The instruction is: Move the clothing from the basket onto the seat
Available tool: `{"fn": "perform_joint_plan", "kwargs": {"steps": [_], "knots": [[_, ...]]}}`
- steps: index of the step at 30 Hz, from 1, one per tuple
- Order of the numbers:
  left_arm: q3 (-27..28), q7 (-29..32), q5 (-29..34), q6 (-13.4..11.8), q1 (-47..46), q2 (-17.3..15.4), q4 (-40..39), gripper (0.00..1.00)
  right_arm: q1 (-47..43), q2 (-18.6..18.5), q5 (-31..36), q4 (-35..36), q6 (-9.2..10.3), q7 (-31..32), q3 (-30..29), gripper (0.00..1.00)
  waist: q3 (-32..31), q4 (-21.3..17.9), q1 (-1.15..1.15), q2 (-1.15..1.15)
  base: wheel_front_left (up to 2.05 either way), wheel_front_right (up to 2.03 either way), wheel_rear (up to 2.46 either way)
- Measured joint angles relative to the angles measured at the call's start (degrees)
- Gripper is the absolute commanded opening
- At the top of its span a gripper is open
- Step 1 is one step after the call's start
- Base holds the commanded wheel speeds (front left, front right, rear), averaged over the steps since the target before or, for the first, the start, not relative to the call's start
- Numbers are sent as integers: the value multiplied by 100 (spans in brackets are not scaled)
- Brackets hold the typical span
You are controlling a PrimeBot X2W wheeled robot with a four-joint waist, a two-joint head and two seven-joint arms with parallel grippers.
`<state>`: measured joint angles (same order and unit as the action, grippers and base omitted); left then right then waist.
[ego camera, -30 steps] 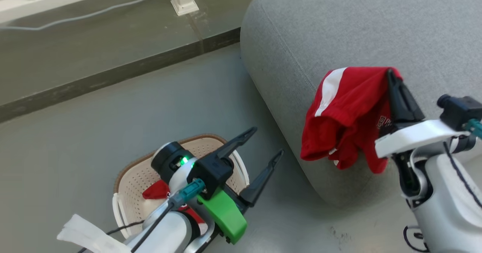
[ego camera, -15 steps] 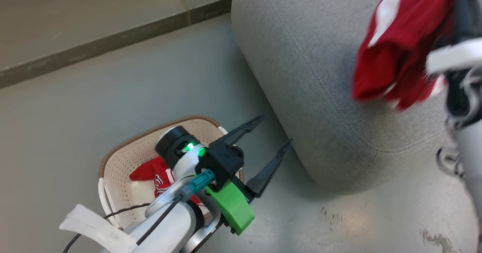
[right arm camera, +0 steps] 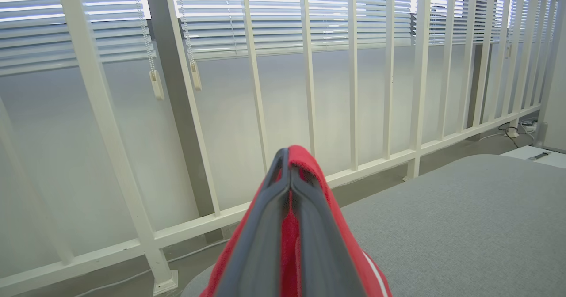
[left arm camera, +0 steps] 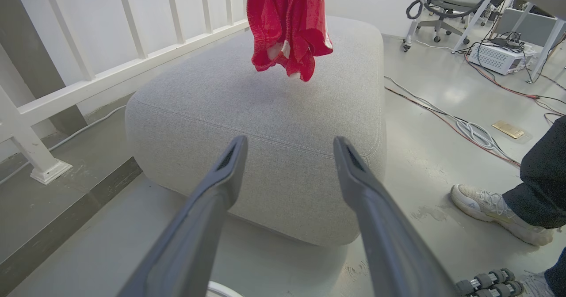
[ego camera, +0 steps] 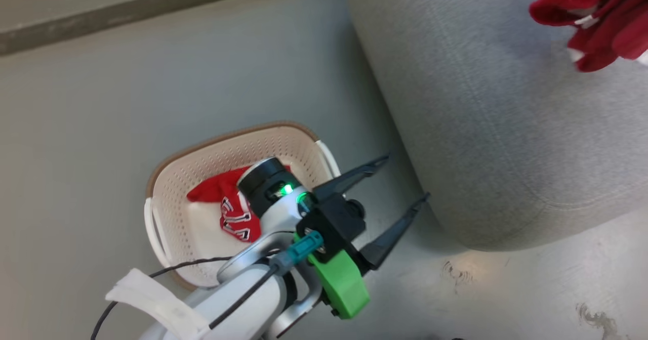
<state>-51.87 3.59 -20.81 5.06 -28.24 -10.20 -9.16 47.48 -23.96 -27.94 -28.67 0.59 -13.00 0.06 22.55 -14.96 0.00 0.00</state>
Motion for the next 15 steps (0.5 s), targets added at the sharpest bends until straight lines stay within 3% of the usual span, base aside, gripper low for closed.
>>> {"fn": "perform_joint_plan", "kwargs": {"steps": [15], "knots": [[46,143,145,3,-293,-85,-54,100,190,53,-45,-995,19,-67,-194,0,820,346,0,0,0,0,0]]}}
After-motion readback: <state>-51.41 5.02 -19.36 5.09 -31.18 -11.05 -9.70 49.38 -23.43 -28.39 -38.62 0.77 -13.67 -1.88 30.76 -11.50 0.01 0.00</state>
